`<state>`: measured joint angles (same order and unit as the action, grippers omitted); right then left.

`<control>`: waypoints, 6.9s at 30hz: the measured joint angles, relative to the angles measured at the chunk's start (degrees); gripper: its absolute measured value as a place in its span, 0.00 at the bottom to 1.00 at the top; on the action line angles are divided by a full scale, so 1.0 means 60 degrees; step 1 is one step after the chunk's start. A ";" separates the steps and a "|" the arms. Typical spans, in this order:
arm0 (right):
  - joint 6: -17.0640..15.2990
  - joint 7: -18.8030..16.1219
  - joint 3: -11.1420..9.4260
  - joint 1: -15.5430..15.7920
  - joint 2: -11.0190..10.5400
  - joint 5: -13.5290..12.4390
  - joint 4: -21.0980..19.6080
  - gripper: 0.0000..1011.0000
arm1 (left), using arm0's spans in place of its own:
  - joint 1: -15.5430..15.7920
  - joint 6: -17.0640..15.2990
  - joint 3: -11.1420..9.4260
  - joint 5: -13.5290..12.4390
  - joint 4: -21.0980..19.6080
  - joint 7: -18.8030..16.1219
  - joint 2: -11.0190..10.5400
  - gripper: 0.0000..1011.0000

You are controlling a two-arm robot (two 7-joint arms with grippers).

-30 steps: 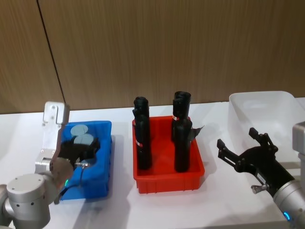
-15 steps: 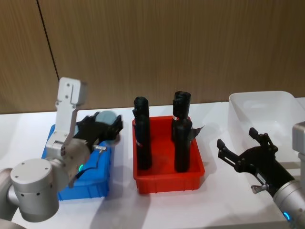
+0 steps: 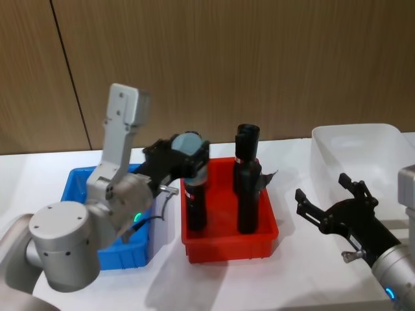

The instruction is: Pick the cotton swabs from the blue box and place them into the white box.

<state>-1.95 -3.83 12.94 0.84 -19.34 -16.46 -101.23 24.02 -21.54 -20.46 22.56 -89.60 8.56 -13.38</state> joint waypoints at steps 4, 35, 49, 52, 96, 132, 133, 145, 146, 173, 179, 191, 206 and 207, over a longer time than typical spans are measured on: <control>0.0000 0.0000 -0.0001 0.0000 0.0000 0.0000 0.0000 0.99 | 0.0123 -0.0087 -0.0102 0.0002 -0.0026 0.0396 0.0135 0.66; 0.0000 0.0000 -0.0001 0.0000 0.0000 0.0000 0.0000 0.99 | 0.1533 -0.0892 -0.0419 -0.0238 0.0791 0.2693 0.0936 0.66; 0.0000 0.0000 -0.0001 -0.0001 0.0001 0.0000 0.0000 0.99 | 0.1967 -0.1198 -0.0437 -0.0369 0.1078 0.3158 0.1106 0.66; -0.0010 -0.0013 -0.0002 -0.0009 0.0003 0.0000 0.0000 0.99 | 0.2017 -0.1230 -0.0439 -0.0382 0.1107 0.3206 0.1125 0.66; -0.1864 -0.1672 -0.0064 -0.1867 0.0557 -0.0350 0.0579 0.99 | 0.2178 -0.1340 -0.0444 -0.0432 0.1213 0.3374 0.1187 0.66; -0.1466 -0.2997 0.0163 -0.2610 0.0715 0.0324 0.1290 0.99 | 0.2182 -0.1338 -0.0443 -0.0426 0.1213 0.3375 0.1186 0.66; -0.1447 -0.3030 0.0165 -0.2615 0.0708 0.0333 0.1294 0.97 | 0.2182 -0.1338 -0.0444 -0.0426 0.1213 0.3375 0.1187 0.66; -0.1287 -0.3249 0.0190 -0.2667 0.0659 0.0416 0.1378 0.67 | 0.2181 -0.1338 -0.0442 -0.0426 0.1212 0.3374 0.1186 0.66; -0.1274 -0.3256 0.0190 -0.2672 0.0654 0.0419 0.1388 0.66 | 0.2181 -0.1338 -0.0442 -0.0427 0.1212 0.3374 0.1186 0.66; -0.1066 -0.3228 0.0234 -0.2705 0.0628 0.0357 0.1453 0.66 | 0.2181 -0.1339 -0.0444 -0.0426 0.1212 0.3378 0.1187 0.99; -0.1044 -0.3187 0.0253 -0.2697 0.0621 0.0335 0.1460 0.66 | 0.2181 -0.1339 -0.0444 -0.0426 0.1212 0.3378 0.1186 0.99; -0.1026 -0.2931 0.0226 -0.2553 0.0527 0.0242 0.1590 0.66 | 0.2181 -0.1339 -0.0443 -0.0426 0.1212 0.3377 0.1186 0.99; -0.0978 -0.2229 -0.0070 -0.2266 0.0211 -0.0026 0.1894 0.66 | 0.2180 -0.1339 -0.0443 -0.0427 0.1212 0.3375 0.1187 0.99; -0.0970 -0.2134 -0.0128 -0.2243 0.0160 -0.0069 0.1942 0.66 | 0.2181 -0.1339 -0.0443 -0.0427 0.1212 0.3375 0.1186 0.99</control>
<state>-7.77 -16.63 12.18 -12.61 -18.37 -16.88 -89.58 37.10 -29.57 -23.12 20.00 -82.32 28.81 -6.26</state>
